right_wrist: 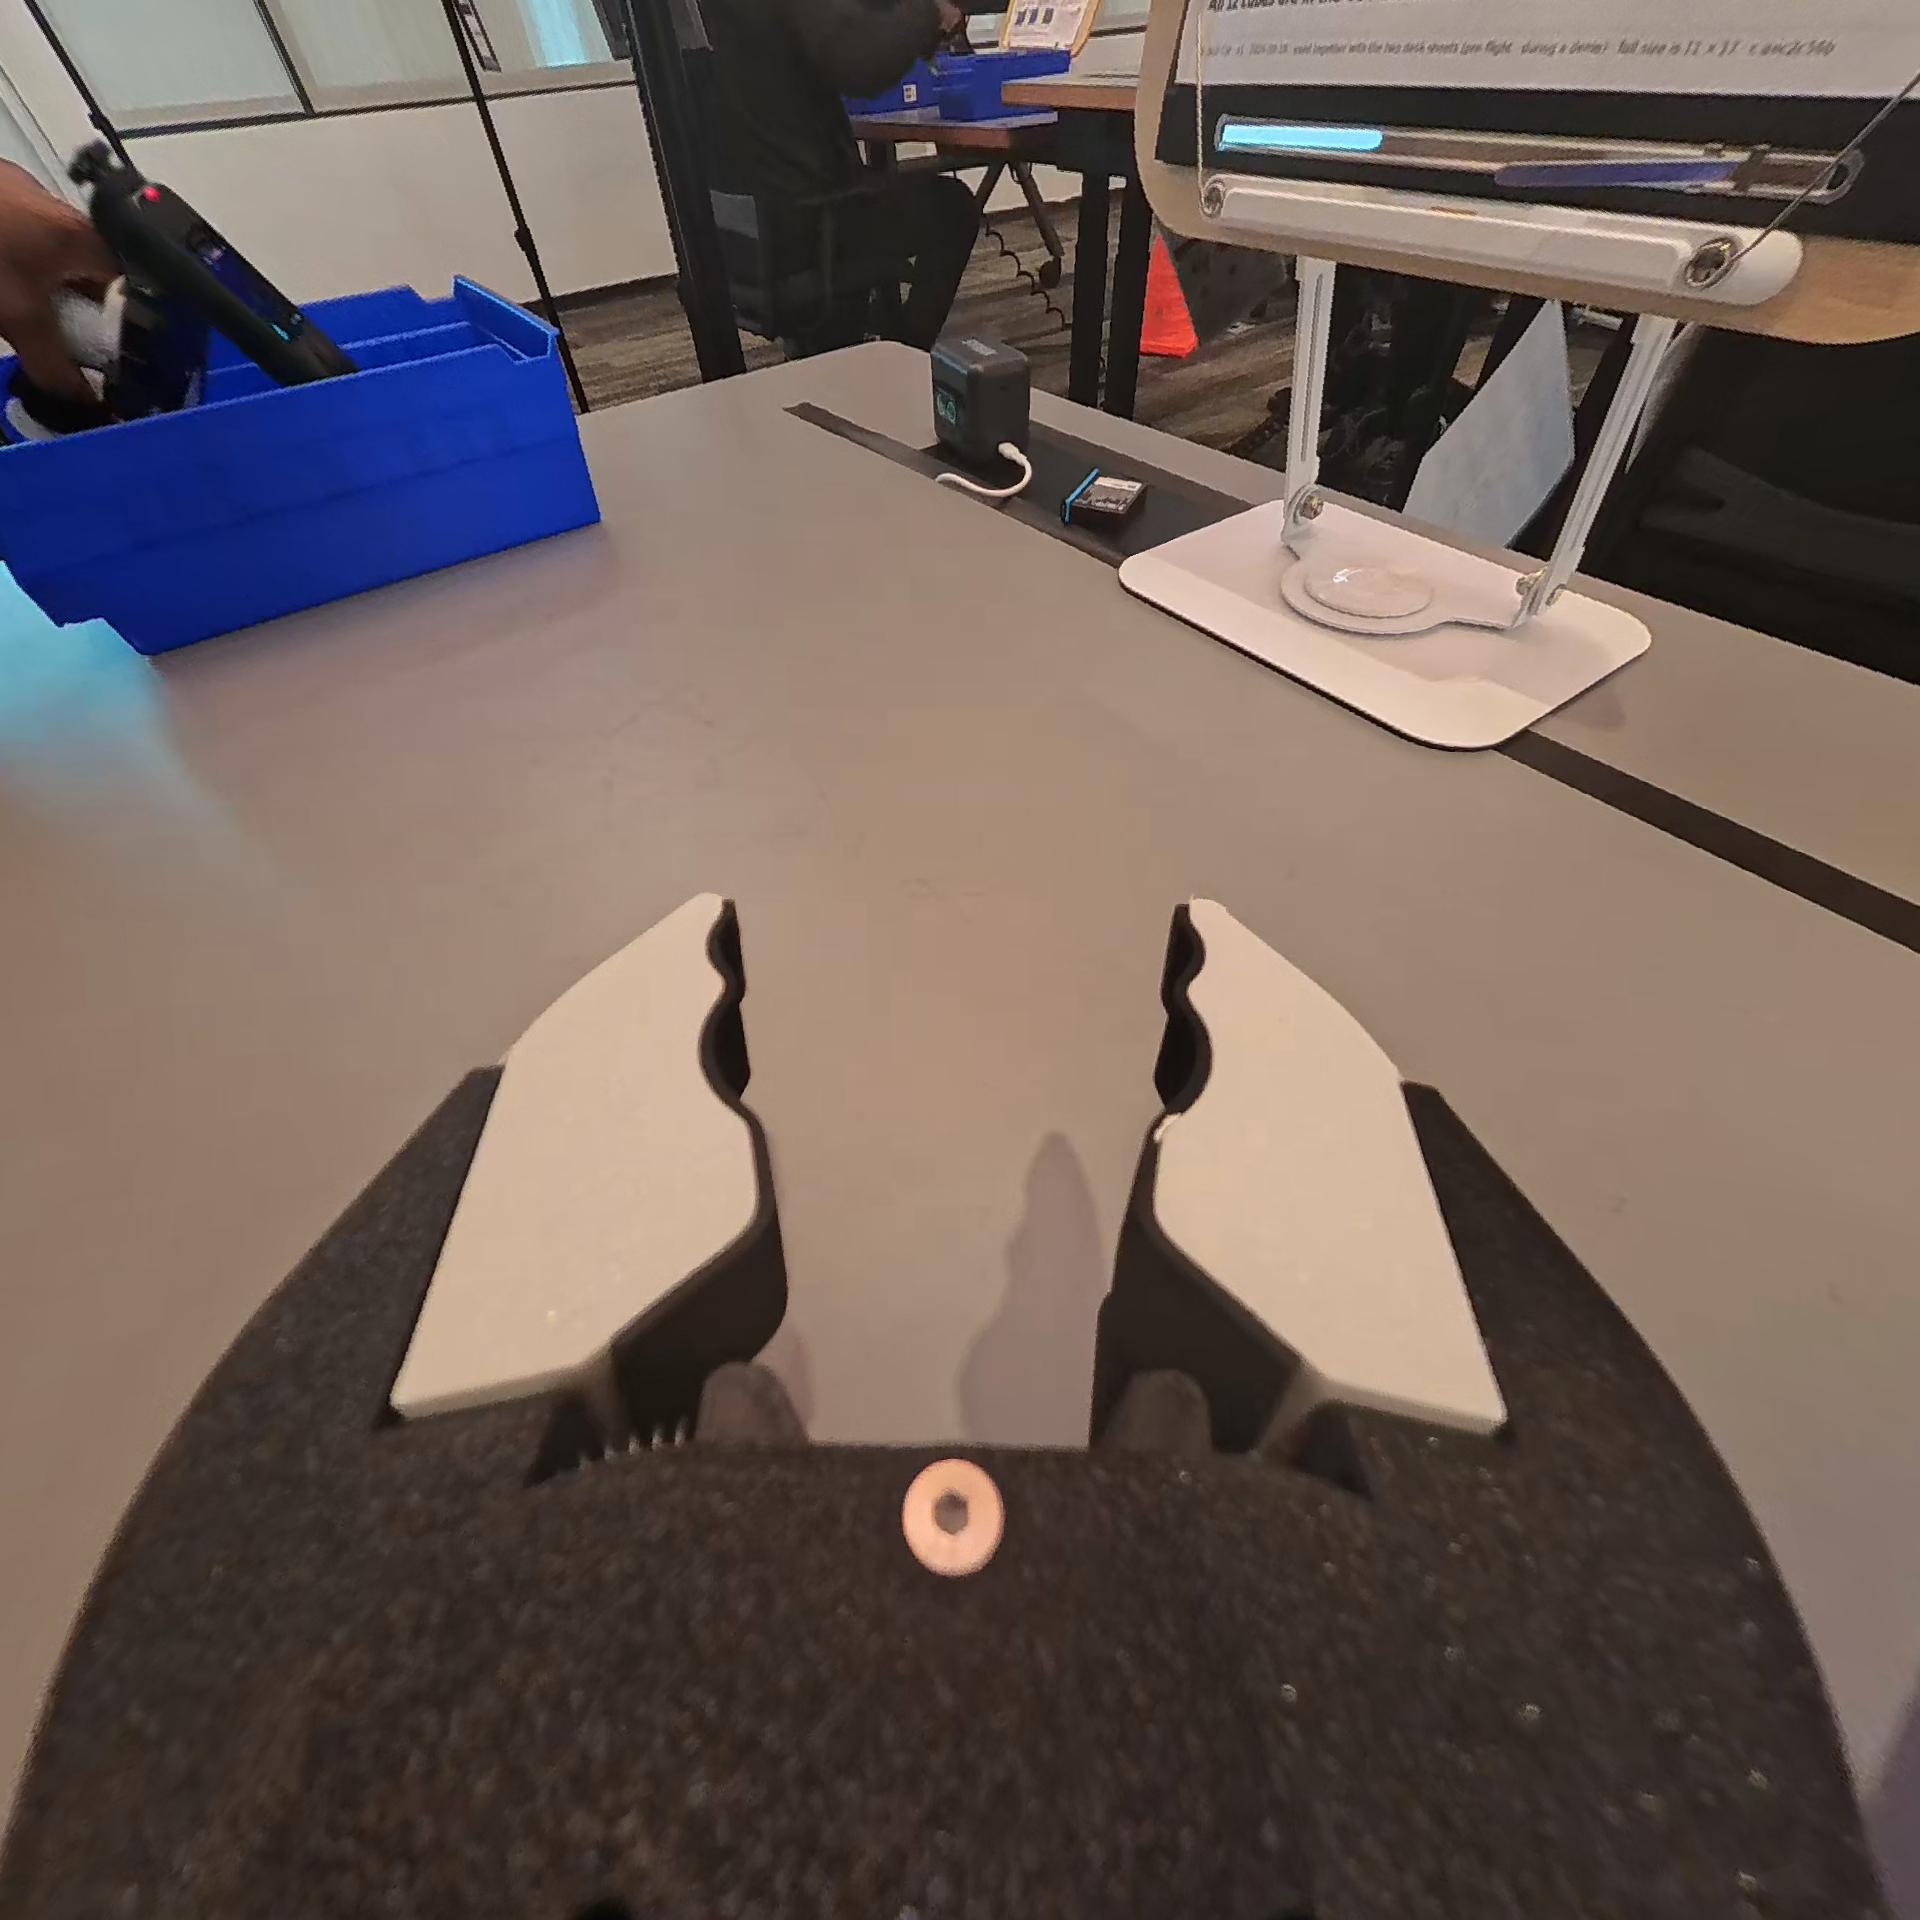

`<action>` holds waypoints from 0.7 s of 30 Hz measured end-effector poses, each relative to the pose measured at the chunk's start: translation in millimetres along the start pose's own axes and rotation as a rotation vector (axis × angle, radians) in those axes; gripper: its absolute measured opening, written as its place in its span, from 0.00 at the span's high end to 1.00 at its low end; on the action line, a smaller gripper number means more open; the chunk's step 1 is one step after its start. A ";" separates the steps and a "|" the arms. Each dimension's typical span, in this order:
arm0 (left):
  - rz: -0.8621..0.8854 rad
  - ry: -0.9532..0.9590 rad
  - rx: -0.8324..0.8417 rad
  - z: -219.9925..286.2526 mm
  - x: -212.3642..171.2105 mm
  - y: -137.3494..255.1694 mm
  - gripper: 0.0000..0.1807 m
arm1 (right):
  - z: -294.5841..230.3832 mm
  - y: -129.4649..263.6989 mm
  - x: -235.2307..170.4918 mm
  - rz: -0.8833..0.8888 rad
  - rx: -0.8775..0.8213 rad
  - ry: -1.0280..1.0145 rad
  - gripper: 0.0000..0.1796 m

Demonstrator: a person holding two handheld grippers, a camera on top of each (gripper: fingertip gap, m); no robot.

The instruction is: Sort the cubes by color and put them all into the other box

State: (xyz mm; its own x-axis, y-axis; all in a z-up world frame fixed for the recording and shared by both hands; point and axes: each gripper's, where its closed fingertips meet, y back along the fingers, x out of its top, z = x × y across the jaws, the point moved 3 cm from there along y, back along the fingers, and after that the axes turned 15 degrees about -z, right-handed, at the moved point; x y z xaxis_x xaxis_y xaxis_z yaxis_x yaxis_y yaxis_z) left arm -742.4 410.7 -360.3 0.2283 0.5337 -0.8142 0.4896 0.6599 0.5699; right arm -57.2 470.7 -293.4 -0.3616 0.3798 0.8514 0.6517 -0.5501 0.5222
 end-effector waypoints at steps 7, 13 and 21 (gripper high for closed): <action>-0.089 0.000 -0.021 -5.6 0.2 -9.3 0.80 | -0.3 -0.7 -0.7 -0.005 0.005 0.004 0.57; -0.108 0.009 -0.045 -7.7 3.5 -13.3 0.81 | -1.2 -1.0 -0.9 -0.007 0.009 0.008 0.57; -0.146 -0.001 -0.081 -5.1 5.7 -23.0 0.85 | -1.7 0.0 -0.7 -0.005 0.008 0.011 0.57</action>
State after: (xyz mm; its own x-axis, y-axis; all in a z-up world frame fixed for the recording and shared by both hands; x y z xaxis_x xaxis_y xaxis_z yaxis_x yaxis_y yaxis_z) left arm -756.7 401.2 -377.5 0.1606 0.4288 -0.8890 0.4484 0.7707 0.4528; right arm -58.1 469.2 -293.9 -0.3723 0.3742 0.8493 0.6551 -0.5423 0.5261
